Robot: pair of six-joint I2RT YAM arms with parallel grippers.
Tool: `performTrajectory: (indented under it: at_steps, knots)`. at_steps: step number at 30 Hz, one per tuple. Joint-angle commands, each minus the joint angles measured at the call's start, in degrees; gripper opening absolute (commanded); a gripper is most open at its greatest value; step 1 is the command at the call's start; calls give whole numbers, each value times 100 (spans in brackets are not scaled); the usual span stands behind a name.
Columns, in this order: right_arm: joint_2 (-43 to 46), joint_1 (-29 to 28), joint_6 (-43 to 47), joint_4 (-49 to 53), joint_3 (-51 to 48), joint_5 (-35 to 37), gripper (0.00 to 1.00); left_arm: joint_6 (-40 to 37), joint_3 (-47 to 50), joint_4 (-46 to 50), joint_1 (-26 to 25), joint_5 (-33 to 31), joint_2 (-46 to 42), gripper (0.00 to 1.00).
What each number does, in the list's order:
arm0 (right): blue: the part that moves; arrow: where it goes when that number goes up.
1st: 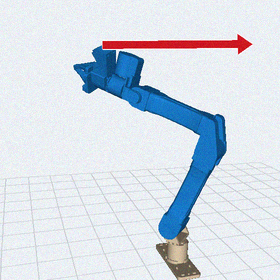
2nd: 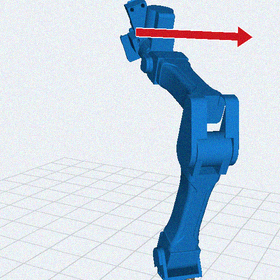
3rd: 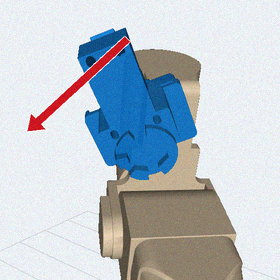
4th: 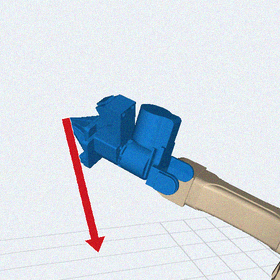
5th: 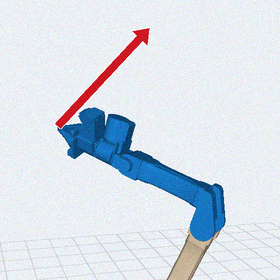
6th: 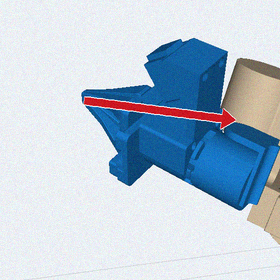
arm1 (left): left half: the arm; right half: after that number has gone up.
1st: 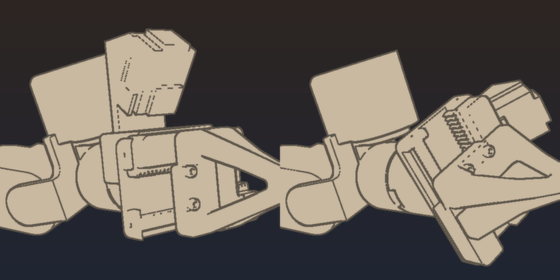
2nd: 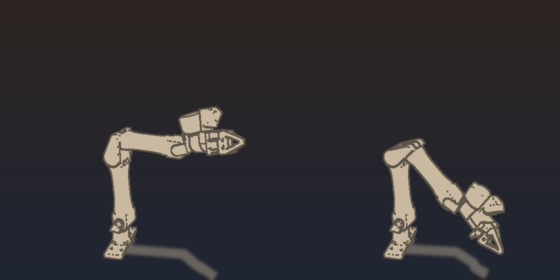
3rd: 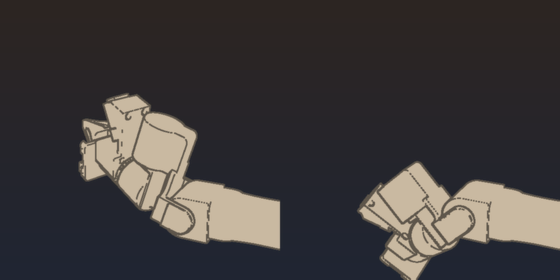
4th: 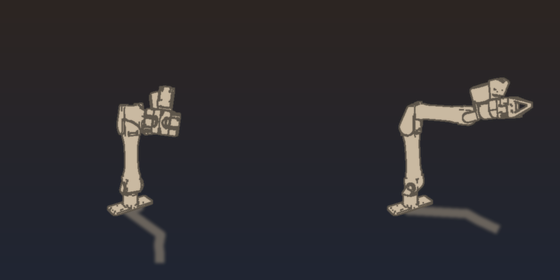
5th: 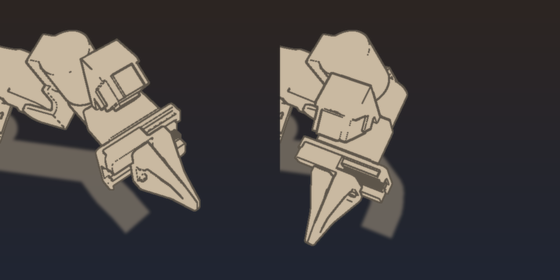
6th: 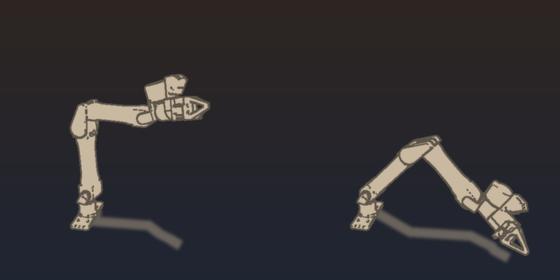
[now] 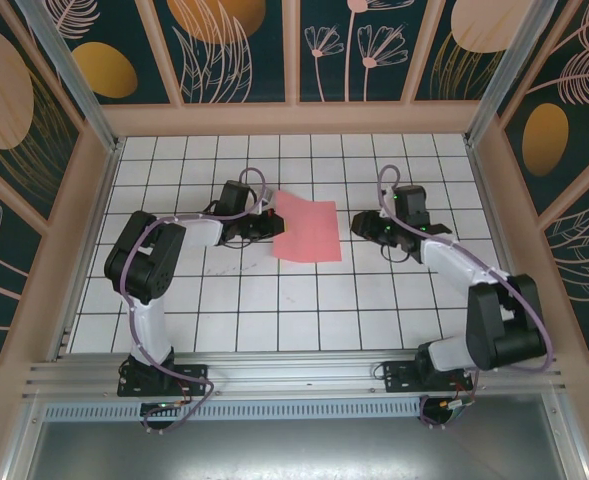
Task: Fold a paper plane with a square sheet of paper (fold left side to right side)
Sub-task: Hold the square sheet of paper at the center of the table, then first fold in half a square sheet of paper at the center of the table.
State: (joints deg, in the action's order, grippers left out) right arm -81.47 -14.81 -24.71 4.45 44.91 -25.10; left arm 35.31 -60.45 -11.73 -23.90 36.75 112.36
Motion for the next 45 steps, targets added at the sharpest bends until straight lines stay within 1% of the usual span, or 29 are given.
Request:
performTrajectory:
  at_steps: [1, 3, 4, 7, 15, 22, 25, 30, 36, 39, 42, 45]
  knots:
    - [-498, -282, -233, -430, 211, -155, 21, -212, -133, 223, 8, -66, 93, 0]
    - [-904, -426, -283, -508, 428, -120, 11, -241, -168, 284, 8, -72, 108, 0]
    - [-1067, -459, -297, -540, 516, -118, 7, -259, -182, 310, 8, -66, 109, 0]
    - [-1564, -516, -374, -642, 797, -94, 0, -298, -200, 366, 6, -61, 107, 0]
    - [-2533, -615, -211, -402, 1502, -4, 0, -330, -240, 461, 10, -55, 146, 0]
    - [-2936, -629, -157, -244, 1679, 58, 0, -292, -308, 435, 8, -4, 178, 2]
    - [-3085, -645, -127, -175, 1702, 52, 0, -266, -345, 428, 8, 52, 213, 5]
    - [-3253, -675, -85, -92, 1659, 88, 0, -195, -354, 353, 8, 136, 184, 14]
    - [-3359, -703, -82, -44, 1522, 162, 0, -10, -380, 194, 8, 277, 78, 28]
    - [-3352, -708, -61, -24, 1455, 206, 0, 144, -407, 63, 8, 388, 3, 38]
    - [-3318, -715, -38, -23, 1391, 268, 0, 348, -381, -160, 7, 541, -123, 50]
    - [-3297, -724, -33, -56, 1354, 269, 0, 595, -347, -464, -1, 710, -206, 57]
